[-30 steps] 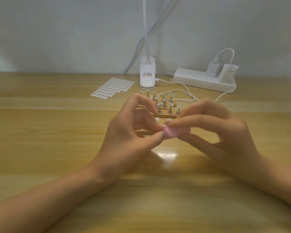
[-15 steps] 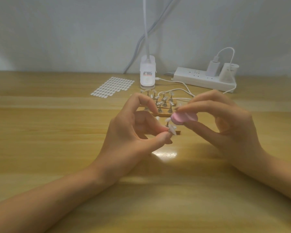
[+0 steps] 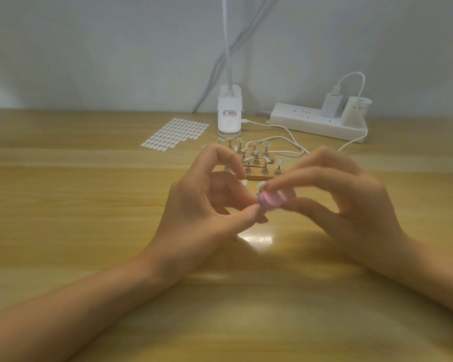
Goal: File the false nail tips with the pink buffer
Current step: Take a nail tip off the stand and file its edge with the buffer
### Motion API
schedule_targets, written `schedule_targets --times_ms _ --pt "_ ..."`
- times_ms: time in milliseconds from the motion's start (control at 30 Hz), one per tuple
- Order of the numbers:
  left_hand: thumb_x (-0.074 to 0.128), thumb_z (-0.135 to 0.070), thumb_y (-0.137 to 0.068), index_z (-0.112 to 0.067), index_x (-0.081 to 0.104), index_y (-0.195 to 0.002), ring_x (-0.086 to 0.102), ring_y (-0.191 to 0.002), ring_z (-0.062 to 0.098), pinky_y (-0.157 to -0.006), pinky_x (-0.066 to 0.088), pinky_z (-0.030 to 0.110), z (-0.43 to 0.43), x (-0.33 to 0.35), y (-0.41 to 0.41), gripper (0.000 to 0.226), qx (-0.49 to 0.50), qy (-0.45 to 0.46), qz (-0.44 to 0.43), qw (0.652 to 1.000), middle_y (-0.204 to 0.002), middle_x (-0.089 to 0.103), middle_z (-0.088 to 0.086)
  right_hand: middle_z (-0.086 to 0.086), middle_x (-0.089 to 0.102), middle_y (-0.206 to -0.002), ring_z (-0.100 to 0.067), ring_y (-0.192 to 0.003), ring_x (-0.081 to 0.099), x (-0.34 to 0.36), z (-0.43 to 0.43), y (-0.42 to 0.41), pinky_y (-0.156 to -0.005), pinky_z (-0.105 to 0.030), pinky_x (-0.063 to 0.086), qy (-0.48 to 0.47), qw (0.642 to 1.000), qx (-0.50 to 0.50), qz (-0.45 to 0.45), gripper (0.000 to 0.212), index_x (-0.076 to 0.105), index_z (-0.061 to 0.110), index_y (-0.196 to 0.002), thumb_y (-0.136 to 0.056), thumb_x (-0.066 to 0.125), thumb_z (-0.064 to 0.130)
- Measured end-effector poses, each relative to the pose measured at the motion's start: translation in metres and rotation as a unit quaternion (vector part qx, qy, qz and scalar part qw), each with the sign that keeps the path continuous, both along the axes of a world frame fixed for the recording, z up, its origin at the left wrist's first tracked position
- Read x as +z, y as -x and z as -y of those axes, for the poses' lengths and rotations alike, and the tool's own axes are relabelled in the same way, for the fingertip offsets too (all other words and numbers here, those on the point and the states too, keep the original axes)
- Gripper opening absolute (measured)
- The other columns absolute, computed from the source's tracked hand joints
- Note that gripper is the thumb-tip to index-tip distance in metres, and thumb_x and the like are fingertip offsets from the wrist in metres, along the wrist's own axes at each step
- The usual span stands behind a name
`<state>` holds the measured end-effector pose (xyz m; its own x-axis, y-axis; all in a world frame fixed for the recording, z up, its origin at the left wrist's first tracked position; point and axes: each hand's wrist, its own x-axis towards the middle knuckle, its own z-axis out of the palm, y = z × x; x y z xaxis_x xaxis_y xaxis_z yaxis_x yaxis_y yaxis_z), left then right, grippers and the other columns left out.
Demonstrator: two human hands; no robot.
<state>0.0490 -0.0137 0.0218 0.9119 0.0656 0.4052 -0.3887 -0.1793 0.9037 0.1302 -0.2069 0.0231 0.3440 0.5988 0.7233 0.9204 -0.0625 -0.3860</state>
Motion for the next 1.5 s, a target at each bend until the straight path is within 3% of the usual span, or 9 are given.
schedule_targets --times_ms 267,400,533,633,767,867,1000,1133,1500 --pt "0.084 -0.016 -0.076 -0.027 0.048 -0.092 0.077 -0.070 0.022 -0.046 0.047 0.022 0.000 0.000 0.000 0.040 0.002 -0.001 -0.001 1.000 -0.071 0.073 -0.001 -0.007 0.063 -0.090 -0.016 -0.087 0.063 0.001 0.001 -0.003 -0.082 -0.030 0.051 0.008 1.000 -0.023 0.017 0.021 0.067 0.019 -0.111 -0.091 0.072 0.012" --pt "0.085 -0.029 -0.073 -0.026 0.048 -0.094 0.074 -0.068 0.019 -0.046 0.048 0.030 0.001 0.000 0.001 0.042 0.000 -0.017 -0.002 1.000 -0.070 0.072 -0.002 -0.008 0.063 -0.091 -0.016 -0.089 0.063 -0.002 -0.002 0.003 -0.083 -0.026 0.050 0.017 0.999 0.014 0.039 0.017 0.068 0.021 -0.111 -0.094 0.068 0.016" --pt "0.084 -0.018 -0.075 -0.027 0.048 -0.092 0.077 -0.071 0.022 -0.046 0.049 0.026 0.001 0.000 0.001 0.041 0.003 -0.008 -0.006 1.000 -0.072 0.074 0.000 -0.008 0.062 -0.090 -0.018 -0.087 0.063 0.000 0.002 -0.004 -0.080 -0.035 0.051 0.009 1.000 -0.022 0.012 0.019 0.068 0.020 -0.110 -0.093 0.071 0.014" --pt "0.084 -0.032 -0.072 -0.028 0.048 -0.093 0.074 -0.065 0.017 -0.047 0.049 0.029 0.001 0.001 0.001 0.042 0.000 -0.021 -0.004 1.000 -0.071 0.073 -0.002 -0.008 0.061 -0.091 -0.018 -0.089 0.064 -0.002 -0.001 0.004 -0.083 -0.031 0.052 0.021 0.999 0.017 0.036 0.019 0.068 0.021 -0.111 -0.093 0.068 0.017" --pt "0.084 -0.018 -0.074 -0.027 0.048 -0.091 0.077 -0.071 0.023 -0.047 0.048 0.023 0.000 0.000 0.000 0.041 0.001 -0.004 -0.009 1.000 -0.071 0.074 0.000 -0.007 0.061 -0.088 -0.014 -0.085 0.060 0.001 0.001 -0.003 -0.080 -0.028 0.050 0.015 0.999 -0.031 0.031 0.018 0.068 0.018 -0.110 -0.092 0.072 0.015" --pt "0.085 -0.027 -0.073 -0.027 0.048 -0.092 0.074 -0.066 0.019 -0.048 0.048 0.025 0.001 -0.001 0.000 0.041 -0.004 -0.012 -0.005 1.000 -0.070 0.073 -0.002 -0.005 0.060 -0.091 -0.013 -0.088 0.060 -0.001 -0.001 0.002 -0.085 -0.022 0.049 0.023 0.999 0.007 0.045 0.017 0.067 0.020 -0.110 -0.093 0.067 0.018" --pt "0.085 -0.016 -0.075 -0.027 0.048 -0.091 0.077 -0.072 0.022 -0.047 0.048 0.024 0.000 -0.001 0.000 0.041 0.000 -0.009 -0.006 1.000 -0.073 0.075 0.002 -0.006 0.060 -0.089 -0.013 -0.085 0.059 0.000 0.002 -0.005 -0.082 -0.025 0.049 0.015 0.999 -0.034 0.032 0.019 0.068 0.020 -0.110 -0.093 0.071 0.013" --pt "0.084 -0.028 -0.074 -0.028 0.048 -0.092 0.074 -0.067 0.018 -0.048 0.049 0.028 0.000 -0.001 0.000 0.040 -0.004 -0.025 0.000 1.000 -0.071 0.073 -0.001 -0.005 0.059 -0.091 -0.015 -0.088 0.062 -0.003 0.000 -0.001 -0.084 -0.023 0.049 0.029 0.998 0.015 0.047 0.018 0.068 0.020 -0.111 -0.093 0.069 0.016" --pt "0.082 -0.025 -0.074 -0.028 0.049 -0.091 0.077 -0.073 0.021 -0.047 0.051 0.028 0.000 -0.002 -0.001 0.038 -0.024 -0.004 -0.002 1.000 -0.071 0.072 0.000 -0.007 0.060 -0.089 -0.014 -0.086 0.059 0.000 0.000 0.000 -0.082 -0.023 0.049 0.017 0.999 -0.008 0.029 0.020 0.066 0.021 -0.110 -0.092 0.071 0.016"
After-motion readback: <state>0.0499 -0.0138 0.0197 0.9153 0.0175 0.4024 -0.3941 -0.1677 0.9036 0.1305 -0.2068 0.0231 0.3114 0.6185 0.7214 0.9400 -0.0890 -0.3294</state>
